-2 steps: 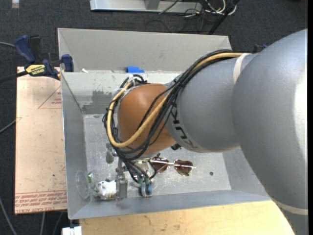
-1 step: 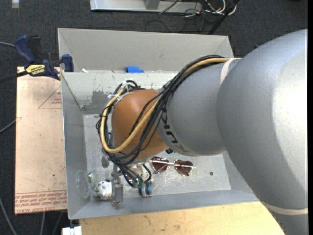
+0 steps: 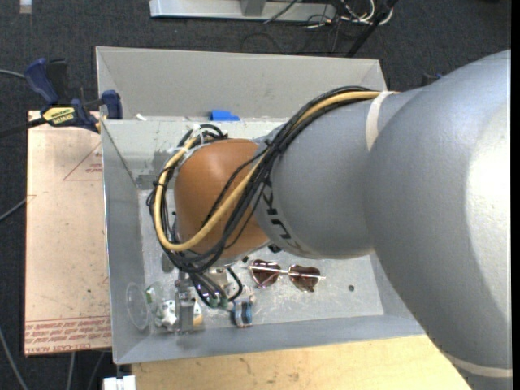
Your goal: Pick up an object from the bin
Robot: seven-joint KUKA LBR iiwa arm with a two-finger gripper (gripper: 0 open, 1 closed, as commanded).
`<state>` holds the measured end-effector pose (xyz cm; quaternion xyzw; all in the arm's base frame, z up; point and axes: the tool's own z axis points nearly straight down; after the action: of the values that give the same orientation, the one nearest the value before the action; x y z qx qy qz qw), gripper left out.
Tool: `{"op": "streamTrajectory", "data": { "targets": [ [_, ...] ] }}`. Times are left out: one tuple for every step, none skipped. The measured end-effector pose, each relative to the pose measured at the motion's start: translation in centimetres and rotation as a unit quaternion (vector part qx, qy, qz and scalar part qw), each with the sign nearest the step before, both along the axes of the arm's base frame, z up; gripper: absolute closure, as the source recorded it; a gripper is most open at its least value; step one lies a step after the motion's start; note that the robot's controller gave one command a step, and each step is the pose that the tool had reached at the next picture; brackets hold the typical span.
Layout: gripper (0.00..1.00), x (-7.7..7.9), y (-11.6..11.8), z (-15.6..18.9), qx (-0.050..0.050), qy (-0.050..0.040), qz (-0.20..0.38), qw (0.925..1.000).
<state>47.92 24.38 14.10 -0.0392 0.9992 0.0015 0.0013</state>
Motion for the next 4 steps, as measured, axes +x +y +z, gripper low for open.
{"op": "streamTrajectory", "data": {
  "targets": [
    [0.00,0.4,-1.1,-6.1,0.000,-0.0030,0.067,0.9978],
    [1.00,0.3,-1.2,-8.0,0.001,-0.0044,0.105,0.9944],
    [1.00,0.2,-1.3,-7.8,0.000,-0.0025,0.110,0.9940],
    [1.00,0.1,-1.3,-7.5,-0.001,0.0005,0.111,0.9938]
  ]
}}
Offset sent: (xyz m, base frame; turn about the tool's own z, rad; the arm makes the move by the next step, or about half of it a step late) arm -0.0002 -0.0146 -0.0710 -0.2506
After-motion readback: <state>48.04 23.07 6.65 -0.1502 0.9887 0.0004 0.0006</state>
